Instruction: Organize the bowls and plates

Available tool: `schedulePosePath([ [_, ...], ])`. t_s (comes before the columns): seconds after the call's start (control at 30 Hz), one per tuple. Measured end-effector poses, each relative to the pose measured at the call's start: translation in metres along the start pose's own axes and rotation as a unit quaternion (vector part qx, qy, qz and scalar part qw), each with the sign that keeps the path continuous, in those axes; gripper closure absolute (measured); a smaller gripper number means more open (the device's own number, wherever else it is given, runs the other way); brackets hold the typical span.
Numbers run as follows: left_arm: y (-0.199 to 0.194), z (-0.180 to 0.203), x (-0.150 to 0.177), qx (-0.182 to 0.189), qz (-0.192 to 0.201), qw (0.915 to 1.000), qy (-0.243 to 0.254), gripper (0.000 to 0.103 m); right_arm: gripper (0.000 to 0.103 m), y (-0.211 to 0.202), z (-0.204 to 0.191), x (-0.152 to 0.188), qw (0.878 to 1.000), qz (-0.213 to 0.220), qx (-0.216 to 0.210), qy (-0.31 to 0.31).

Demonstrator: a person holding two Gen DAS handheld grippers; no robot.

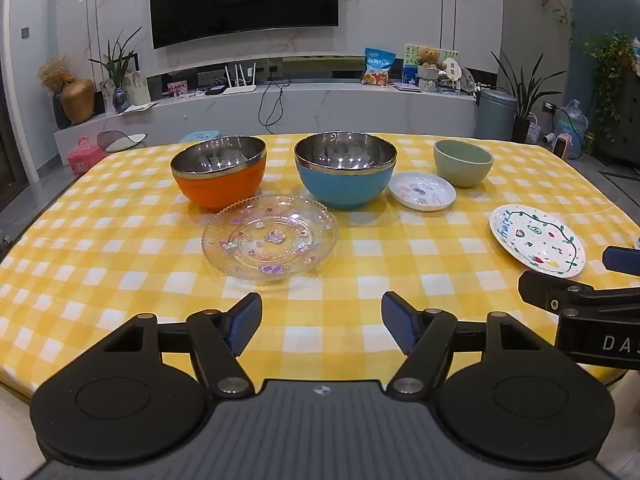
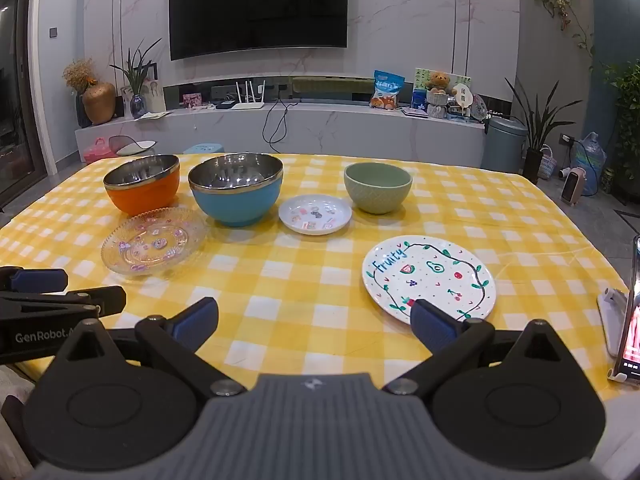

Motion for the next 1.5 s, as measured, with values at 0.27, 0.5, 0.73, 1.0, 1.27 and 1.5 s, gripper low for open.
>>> schedulePosePath([
  [0.27,-0.0014,0.0016,0.0005,0.003,0.000,1.0000,0.002,0.023,0.003,-0.0002,-0.0004,0.0001,1.000,0.000,0.000,0.001],
  [0.5,0.0001,-0.0003,0.0004,0.000,-0.002,1.0000,-0.003,0.023,0.003,-0.0004,-0.0004,0.0002,1.000,-0.001,-0.001,0.003],
  [0.73,0.0002,-0.0002,0.0004,0.000,-0.003,1.0000,-0.002,0.023,0.003,-0.0003,0.0000,0.0004,1.000,-0.001,-0.002,0.003],
  [1.0,0.0003,-0.0003,0.0005,0.000,-0.003,1.0000,-0.002,0.023,0.003,-0.0005,-0.0002,0.0005,1.000,-0.001,-0.002,0.003],
  [1.27,0.0003,-0.0002,0.0005,-0.001,-0.003,1.0000,-0.001,0.023,0.003,-0.0010,-0.0005,0.0008,1.000,-0.001,-0.002,0.003],
  [1.5,0.0003,-0.0002,0.0006,-0.001,-0.003,1.0000,-0.001,0.023,0.003,-0.0012,-0.0005,0.0008,1.000,-0.001,-0.002,0.004],
])
Point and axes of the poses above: each gripper's, at about its wrist camera, not at the fingertips, and y roughly the way its jaws point, z to its right, x to its underside, the point moved 10 cm from there along y, roughly the way its jaws point, and after that the axes turned 14 degrees about -y, right-handed, at the moved point
